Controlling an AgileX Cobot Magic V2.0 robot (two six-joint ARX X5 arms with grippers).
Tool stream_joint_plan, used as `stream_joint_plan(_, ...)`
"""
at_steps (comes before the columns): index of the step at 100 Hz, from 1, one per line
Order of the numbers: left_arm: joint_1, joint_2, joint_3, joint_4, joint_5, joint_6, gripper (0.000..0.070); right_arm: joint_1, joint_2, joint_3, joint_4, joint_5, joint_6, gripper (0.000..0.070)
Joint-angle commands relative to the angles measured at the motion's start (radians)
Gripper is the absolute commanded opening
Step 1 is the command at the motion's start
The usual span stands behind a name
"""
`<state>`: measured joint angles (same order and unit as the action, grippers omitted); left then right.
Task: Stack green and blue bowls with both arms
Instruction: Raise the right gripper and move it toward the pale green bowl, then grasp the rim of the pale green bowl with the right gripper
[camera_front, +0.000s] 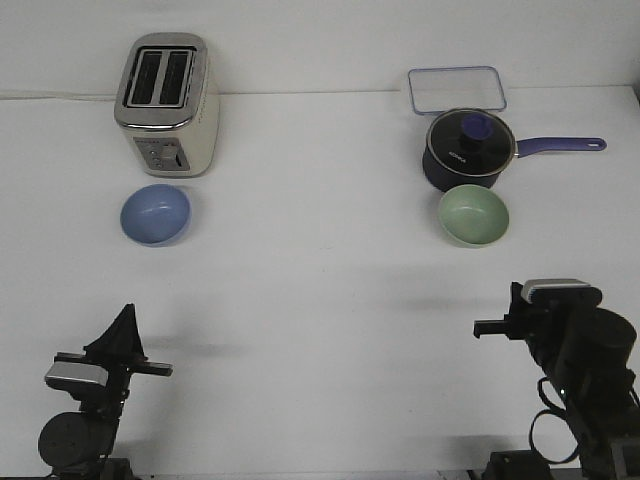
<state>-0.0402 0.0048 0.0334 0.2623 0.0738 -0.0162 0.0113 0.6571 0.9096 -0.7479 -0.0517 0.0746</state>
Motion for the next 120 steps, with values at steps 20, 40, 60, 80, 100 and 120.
stream_joint_plan(20, 0.001, -0.002, -0.019, 0.016, -0.005, 0.005, 0.0012, -0.001, 0.115, 0.035, -0.005, 0.0, -0.004, 0.0)
stream_joint_plan(40, 0.001, -0.002, -0.019, 0.016, -0.005, 0.005, 0.0012, -0.001, 0.13, 0.035, -0.029, 0.0, 0.004, 0.0)
stream_joint_plan(60, 0.001, -0.002, -0.019, 0.016, -0.005, 0.005, 0.0012, -0.001, 0.129, 0.035, -0.066, 0.0, 0.004, 0.0243)
stream_joint_plan(80, 0.001, -0.002, -0.019, 0.016, -0.005, 0.005, 0.0012, -0.001, 0.129, 0.035, -0.085, -0.003, 0.009, 0.0429)
stream_joint_plan(100, 0.001, -0.002, -0.019, 0.016, -0.005, 0.005, 0.0012, -0.019, 0.164, 0.049, -0.082, 0.008, 0.019, 0.0429)
stream_joint_plan(120, 0.001, -0.002, -0.019, 0.016, -0.005, 0.005, 0.0012, -0.096, 0.349, 0.137, -0.029, 0.006, 0.003, 0.0429)
